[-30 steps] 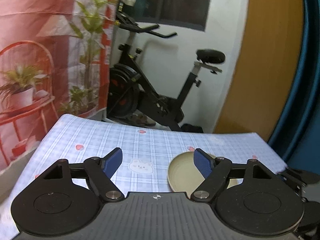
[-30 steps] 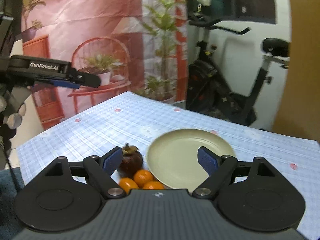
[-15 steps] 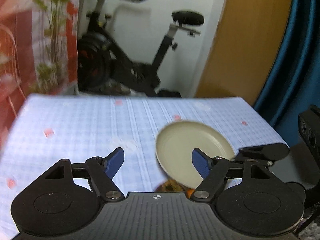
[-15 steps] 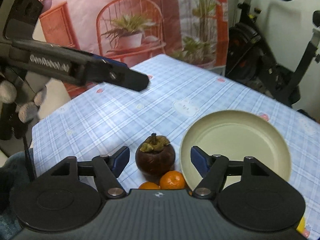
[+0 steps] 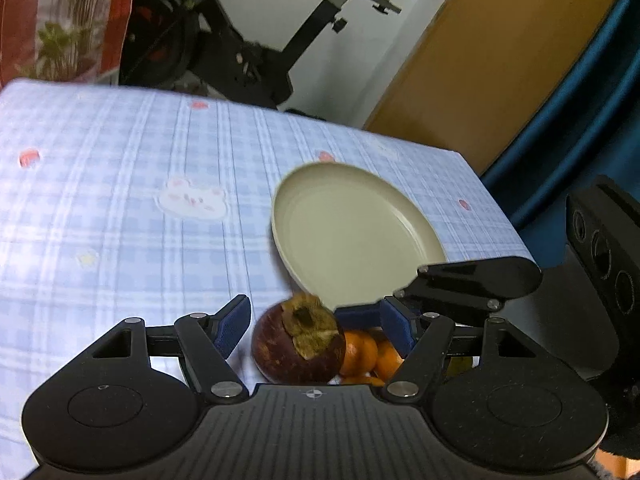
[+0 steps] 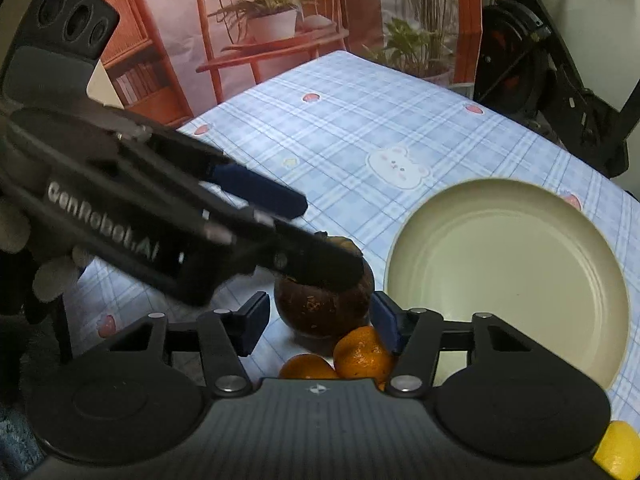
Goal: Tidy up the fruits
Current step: 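Lower the left gripper around the mangosteen and close it, then carry the mangosteen in the left gripper over the beige plate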
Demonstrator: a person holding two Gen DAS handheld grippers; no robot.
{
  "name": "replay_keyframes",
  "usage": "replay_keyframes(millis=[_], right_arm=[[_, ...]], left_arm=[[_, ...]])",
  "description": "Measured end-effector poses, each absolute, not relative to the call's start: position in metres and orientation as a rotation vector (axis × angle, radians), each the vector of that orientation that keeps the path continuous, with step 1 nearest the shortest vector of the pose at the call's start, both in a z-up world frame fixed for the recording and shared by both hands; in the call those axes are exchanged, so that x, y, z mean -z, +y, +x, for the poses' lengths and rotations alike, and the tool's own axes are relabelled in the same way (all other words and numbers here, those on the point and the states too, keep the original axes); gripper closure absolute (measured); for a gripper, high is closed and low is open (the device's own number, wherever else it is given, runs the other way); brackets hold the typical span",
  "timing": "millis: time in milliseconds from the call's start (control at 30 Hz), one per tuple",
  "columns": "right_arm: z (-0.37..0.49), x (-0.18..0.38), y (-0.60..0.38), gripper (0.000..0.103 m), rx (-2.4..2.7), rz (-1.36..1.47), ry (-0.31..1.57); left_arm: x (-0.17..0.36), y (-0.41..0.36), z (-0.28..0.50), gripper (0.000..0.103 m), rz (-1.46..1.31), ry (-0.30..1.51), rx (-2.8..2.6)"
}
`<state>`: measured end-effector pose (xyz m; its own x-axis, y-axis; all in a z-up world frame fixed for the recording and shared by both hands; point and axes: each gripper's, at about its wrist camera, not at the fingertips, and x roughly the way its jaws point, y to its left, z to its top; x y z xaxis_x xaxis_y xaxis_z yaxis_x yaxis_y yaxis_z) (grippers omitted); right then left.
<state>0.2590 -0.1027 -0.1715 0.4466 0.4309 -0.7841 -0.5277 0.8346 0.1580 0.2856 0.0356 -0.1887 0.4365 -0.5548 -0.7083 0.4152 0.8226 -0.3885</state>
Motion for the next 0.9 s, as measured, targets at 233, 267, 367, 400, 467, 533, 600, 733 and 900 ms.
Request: replay_keyframes(millis=[233,267,367,400,467,533,600,733,900], right_arm=[[0.266,0.175,-0.1,0.044,-0.606,-0.117,0.957],[0.267,0.176,-0.1,0.044,-0.608,-0.12,0.956],[0.269,0.176,-0.096,0.044,-0.619,-0.131,0.956],[0.27,0.177,-0.094,0.044,-0.623,-0.131,0.959],[0.273,0.18,-0.092,0.044,-0.632,-0.128,0.971],[0.275,0.182,-0.09,0.044,-0.635,-0.125,0.977],[0.277,0.182,-0.088,0.043,-0.635,-0.129,0.981],[0.279,0.184,-0.084,0.042,-0.631,-0.17,0.994],[0.282,0.188,-0.082,0.044,-0.646,-0.174,1.004]], left_arm=[[0.208,0.044,0.291,0.038,-0.201,0.974,0.581],[0.21,0.046,0.292,0.038,-0.206,0.981,0.579],[0.214,0.049,0.292,0.039,-0.217,0.987,0.57],[0.215,0.05,0.293,0.039,-0.222,0.989,0.567],[0.219,0.052,0.295,0.039,-0.236,0.998,0.562],[0.221,0.051,0.297,0.039,-0.246,1.002,0.56],[0.225,0.051,0.299,0.039,-0.257,1.004,0.564],[0.226,0.05,0.299,0.039,-0.256,0.994,0.568],[0.222,0.049,0.294,0.039,-0.242,0.98,0.55]])
